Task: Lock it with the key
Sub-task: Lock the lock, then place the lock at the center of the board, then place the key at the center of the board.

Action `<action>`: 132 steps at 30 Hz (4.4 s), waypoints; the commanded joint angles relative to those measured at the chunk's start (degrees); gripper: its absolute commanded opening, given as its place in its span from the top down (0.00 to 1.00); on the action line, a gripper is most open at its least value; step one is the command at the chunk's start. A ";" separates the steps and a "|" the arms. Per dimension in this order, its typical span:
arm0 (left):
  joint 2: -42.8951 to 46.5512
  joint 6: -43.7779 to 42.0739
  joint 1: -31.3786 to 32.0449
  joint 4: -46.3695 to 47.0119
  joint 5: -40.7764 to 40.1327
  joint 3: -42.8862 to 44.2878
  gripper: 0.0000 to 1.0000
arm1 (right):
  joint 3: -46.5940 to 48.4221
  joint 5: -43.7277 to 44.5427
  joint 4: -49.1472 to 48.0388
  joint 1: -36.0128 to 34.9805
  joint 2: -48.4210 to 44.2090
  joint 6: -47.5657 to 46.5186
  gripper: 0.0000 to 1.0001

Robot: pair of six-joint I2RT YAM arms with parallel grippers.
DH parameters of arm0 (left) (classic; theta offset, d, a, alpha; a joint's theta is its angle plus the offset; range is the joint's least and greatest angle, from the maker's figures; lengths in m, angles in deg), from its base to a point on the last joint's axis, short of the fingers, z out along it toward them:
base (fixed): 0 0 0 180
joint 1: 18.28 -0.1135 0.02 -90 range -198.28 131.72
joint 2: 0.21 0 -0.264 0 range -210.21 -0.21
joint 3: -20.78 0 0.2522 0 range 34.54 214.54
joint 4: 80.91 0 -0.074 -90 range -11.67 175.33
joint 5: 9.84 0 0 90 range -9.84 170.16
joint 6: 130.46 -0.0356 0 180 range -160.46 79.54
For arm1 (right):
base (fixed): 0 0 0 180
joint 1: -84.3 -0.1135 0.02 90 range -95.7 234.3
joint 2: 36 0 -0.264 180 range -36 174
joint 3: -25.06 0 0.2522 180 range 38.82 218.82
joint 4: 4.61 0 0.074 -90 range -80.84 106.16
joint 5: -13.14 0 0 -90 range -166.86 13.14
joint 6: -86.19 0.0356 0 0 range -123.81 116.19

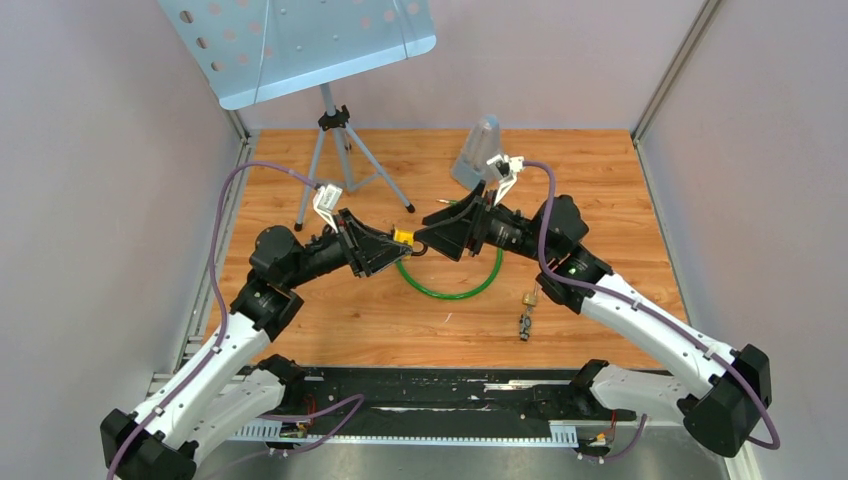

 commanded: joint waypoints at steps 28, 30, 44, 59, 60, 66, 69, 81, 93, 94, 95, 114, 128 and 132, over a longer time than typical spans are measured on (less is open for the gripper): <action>-0.29 9.08 0.23 13.73 1.36 2.43 0.59 | -8.87 -0.94 -22.83 0.03 1.83 12.46 1.00; 0.18 7.39 0.19 11.29 1.13 3.00 0.45 | -8.93 -0.24 -22.28 0.10 0.64 11.27 1.00; 1.46 -14.12 0.23 -13.03 -2.81 13.27 0.28 | -4.75 -3.03 -6.32 0.73 -6.68 -1.31 1.00; 0.34 -20.66 0.23 -20.92 15.92 17.88 0.43 | -6.91 -12.77 -9.21 0.92 -11.31 -9.01 1.00; 0.44 -20.41 0.23 -20.69 16.92 17.82 0.43 | -6.99 -12.68 -9.08 0.91 -11.48 -9.21 1.00; -0.59 -18.95 0.24 -18.75 20.93 16.95 0.51 | -9.38 -14.19 -12.72 0.99 -12.89 -10.38 1.00; -1.23 -18.33 0.19 -17.33 21.06 16.47 0.57 | -10.38 -14.13 -14.08 0.91 -13.78 -11.41 1.00; -4.38 -18.57 0.22 -15.87 25.14 16.04 0.75 | -10.74 -15.91 -15.72 0.97 -12.93 -11.96 1.00; -3.60 -23.45 0.19 -18.24 23.94 15.52 1.00 | -10.80 -12.29 -13.14 1.23 -12.93 -12.29 1.00; -3.81 -24.10 0.17 -18.43 24.01 15.54 1.00 | -10.82 -12.09 -13.14 1.35 -12.93 -12.21 1.00; -3.91 -24.60 0.22 -19.03 23.71 15.67 1.00 | -10.82 -11.93 -13.09 1.42 -12.93 -12.10 1.00; 0.76 -31.17 0.24 -23.99 8.83 13.72 1.00 | -12.19 -9.01 -6.15 11.36 -18.38 -14.26 1.00; -10.34 -19.54 0.16 -34.27 -37.74 10.52 1.00 | -8.31 3.01 1.69 6.01 0.30 -12.44 1.00; -12.86 -15.85 -3.31 -35.22 -47.57 5.88 1.00 | -6.62 1.23 -3.55 2.11 11.20 -11.09 1.00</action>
